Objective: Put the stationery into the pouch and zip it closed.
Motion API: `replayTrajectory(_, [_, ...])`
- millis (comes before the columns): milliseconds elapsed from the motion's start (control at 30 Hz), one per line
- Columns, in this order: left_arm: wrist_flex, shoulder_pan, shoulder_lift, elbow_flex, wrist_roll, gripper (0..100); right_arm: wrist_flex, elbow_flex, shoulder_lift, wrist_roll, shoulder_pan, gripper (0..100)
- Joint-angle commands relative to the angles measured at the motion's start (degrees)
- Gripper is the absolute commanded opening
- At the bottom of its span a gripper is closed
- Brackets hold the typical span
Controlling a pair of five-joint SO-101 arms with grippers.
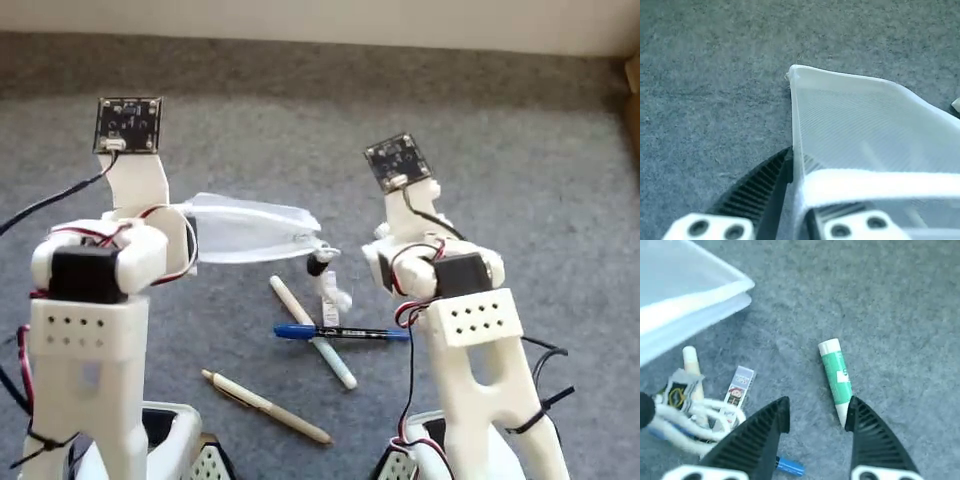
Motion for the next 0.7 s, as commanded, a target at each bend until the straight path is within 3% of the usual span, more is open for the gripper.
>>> replayTrajectory(0, [0.1, -0.4, 2.1, -3.3, 1.9, 1, -2.4, -0.9, -0.1, 0.9, 0.8, 18.0])
replayTrajectory(267, [0.3, -1.8, 2.3, -3.2, 1.9, 1, -2.5, -2.4, 8.3, 1.0, 0.8, 18.0])
replayTrajectory(667, [0.7, -4.5, 2.2, -2.7, 1.7, 1, -2.1, -20.4, 32.2, 3.1, 1.5, 18.0])
